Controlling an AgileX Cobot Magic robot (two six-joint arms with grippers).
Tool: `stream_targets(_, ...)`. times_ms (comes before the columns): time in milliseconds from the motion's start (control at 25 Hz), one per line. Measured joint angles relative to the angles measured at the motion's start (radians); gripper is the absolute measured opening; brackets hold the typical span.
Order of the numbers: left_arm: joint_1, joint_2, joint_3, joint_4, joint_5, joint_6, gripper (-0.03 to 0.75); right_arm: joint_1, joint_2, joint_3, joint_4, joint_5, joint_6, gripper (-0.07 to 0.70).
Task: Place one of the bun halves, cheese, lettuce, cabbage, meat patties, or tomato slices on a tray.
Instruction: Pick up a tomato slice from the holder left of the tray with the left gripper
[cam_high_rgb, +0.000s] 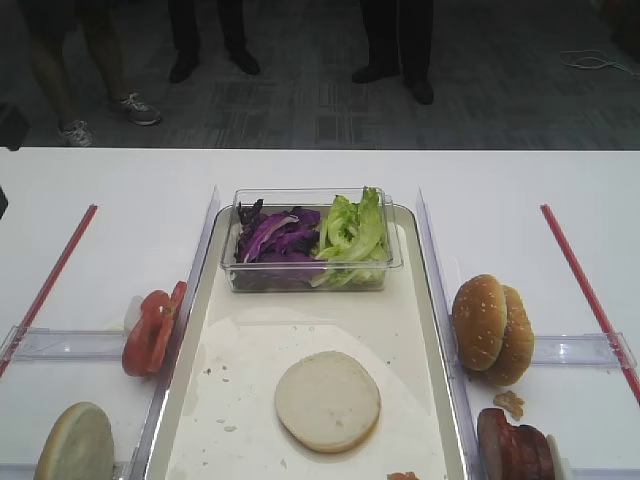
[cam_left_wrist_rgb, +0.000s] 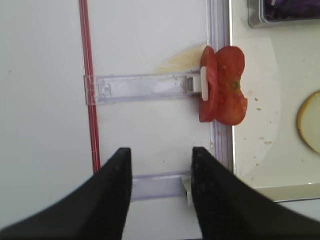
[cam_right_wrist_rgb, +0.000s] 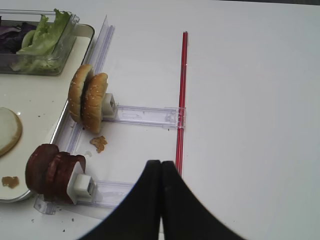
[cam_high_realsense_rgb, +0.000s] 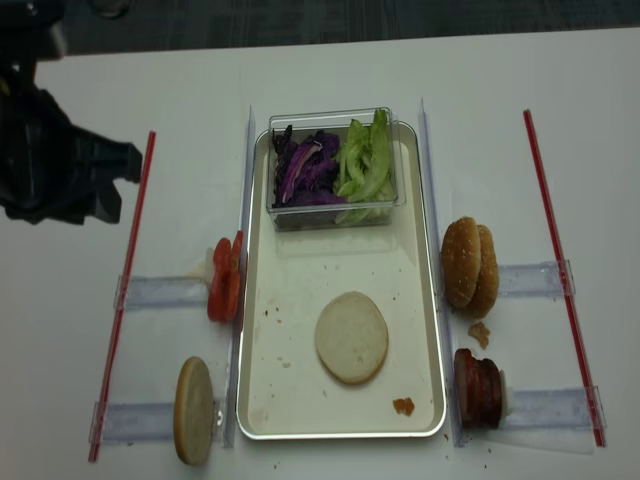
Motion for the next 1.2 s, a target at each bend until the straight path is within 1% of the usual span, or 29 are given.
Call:
stream_targets(160,0.0,0.082,-0.054,0.001,0.0,0.008,0.269,0.0,0.0,0.0,0.0,0.0,0.0,0.133)
stream_targets(240,0.0,0.116,-0.064,0.001,0.0,0.008,0.269,0.0,0.0,0.0,0.0,0.0,0.0,0.133)
stream_targets(480,0.0,0.174,-0.064,0.001,0.0,0.01,0.269,0.0,0.0,0.0,0.0,0.0,0.0,0.133)
stream_targets(800,-0.004,0.183,-0.064,0.001,0.0,0.01,0.269,0.0,0.0,0.0,0.0,0.0,0.0,0.133)
stream_targets(920,-0.029,0.183,-0.064,0.001,-0.002,0.0,0.269,0.0,0.0,0.0,0.0,0.0,0.0,0.133)
stream_targets(1200,-0.136,0.184,-0.064,0.001,-0.004,-0.063,0.269,0.0,0.0,0.0,0.0,0.0,0.0,0.133)
